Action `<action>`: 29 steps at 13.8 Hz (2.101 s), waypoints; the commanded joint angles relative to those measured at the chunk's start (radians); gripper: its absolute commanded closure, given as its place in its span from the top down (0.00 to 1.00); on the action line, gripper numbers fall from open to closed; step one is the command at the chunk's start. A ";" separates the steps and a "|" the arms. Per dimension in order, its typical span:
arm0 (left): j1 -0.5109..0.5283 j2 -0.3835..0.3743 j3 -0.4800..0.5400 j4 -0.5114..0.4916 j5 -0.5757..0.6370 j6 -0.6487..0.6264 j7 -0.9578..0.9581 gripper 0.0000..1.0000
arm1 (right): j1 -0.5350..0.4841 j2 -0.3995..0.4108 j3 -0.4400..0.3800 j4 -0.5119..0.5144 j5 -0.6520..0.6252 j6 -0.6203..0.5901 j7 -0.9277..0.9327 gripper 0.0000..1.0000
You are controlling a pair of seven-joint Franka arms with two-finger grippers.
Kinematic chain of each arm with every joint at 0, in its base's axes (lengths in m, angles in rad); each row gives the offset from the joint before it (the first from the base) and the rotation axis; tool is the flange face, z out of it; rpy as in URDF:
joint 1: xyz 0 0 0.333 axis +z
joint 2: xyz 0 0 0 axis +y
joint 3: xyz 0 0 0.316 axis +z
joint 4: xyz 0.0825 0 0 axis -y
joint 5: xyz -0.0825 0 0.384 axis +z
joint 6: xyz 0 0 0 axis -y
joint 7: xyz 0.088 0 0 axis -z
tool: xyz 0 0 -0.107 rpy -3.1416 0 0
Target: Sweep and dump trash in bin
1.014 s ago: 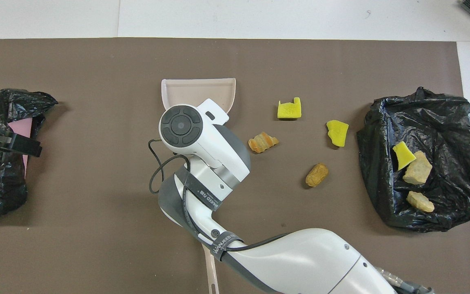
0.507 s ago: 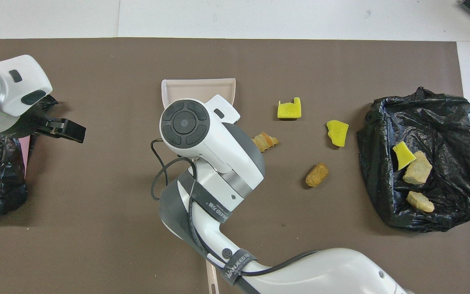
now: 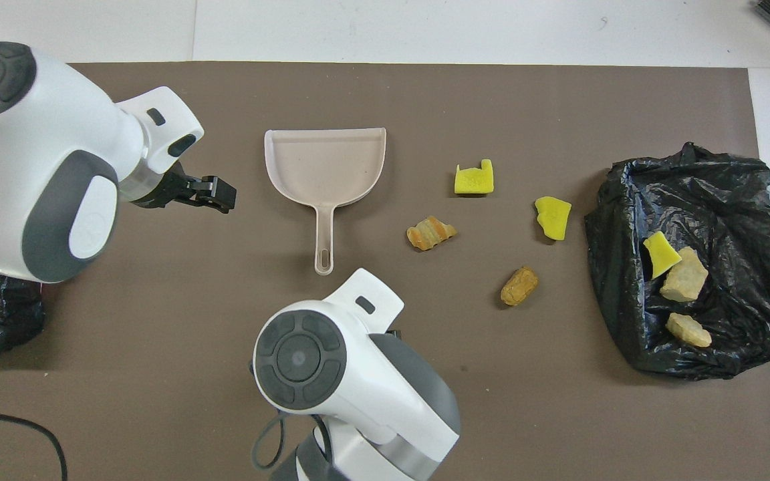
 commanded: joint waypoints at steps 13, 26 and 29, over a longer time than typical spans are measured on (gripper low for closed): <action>-0.251 0.202 0.015 -0.047 0.011 0.291 -0.313 0.89 | 0.235 -0.167 -0.004 -0.553 0.114 0.452 0.102 1.00; -0.224 0.078 0.057 -0.047 0.045 0.133 -0.228 0.00 | 0.229 -0.176 -0.007 -0.547 0.091 0.448 0.119 0.02; -0.155 0.013 0.066 -0.051 0.045 0.047 -0.065 0.00 | 0.212 -0.206 -0.012 -0.547 0.086 0.440 0.113 0.00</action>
